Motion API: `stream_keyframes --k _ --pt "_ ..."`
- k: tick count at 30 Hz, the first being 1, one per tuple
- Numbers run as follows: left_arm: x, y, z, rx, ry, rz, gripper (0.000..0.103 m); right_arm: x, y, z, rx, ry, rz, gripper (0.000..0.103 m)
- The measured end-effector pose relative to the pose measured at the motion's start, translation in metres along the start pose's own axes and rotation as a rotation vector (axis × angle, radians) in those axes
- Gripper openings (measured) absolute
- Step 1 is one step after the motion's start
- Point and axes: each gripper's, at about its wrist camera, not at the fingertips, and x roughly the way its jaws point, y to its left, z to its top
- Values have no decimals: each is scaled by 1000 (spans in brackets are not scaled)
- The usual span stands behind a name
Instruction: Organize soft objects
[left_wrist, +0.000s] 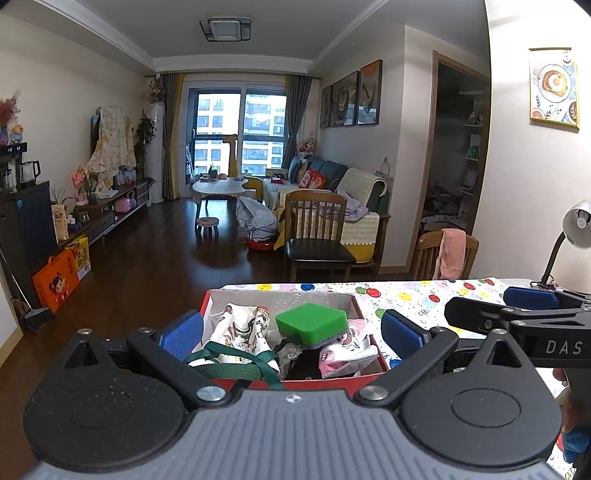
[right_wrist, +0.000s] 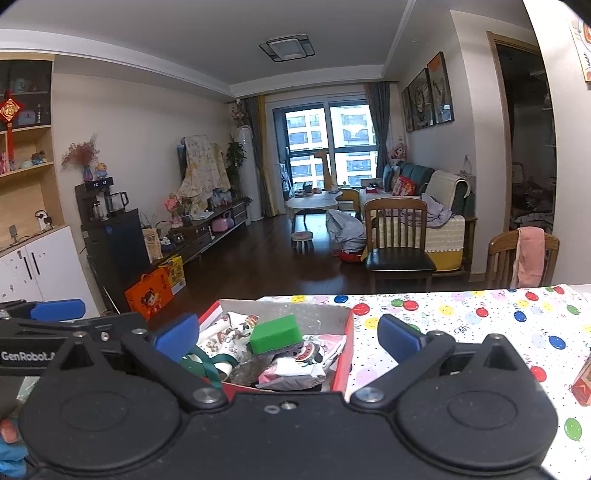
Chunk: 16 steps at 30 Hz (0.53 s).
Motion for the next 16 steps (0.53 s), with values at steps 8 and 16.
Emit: stream_keyframes --k 8,16 --pt "1 4 0 -11 2 4 103 2 3 -1 -17 11 12 103" --pt "5 6 -1 -31 31 -13 103 4 4 -2 -10 23 17 103"
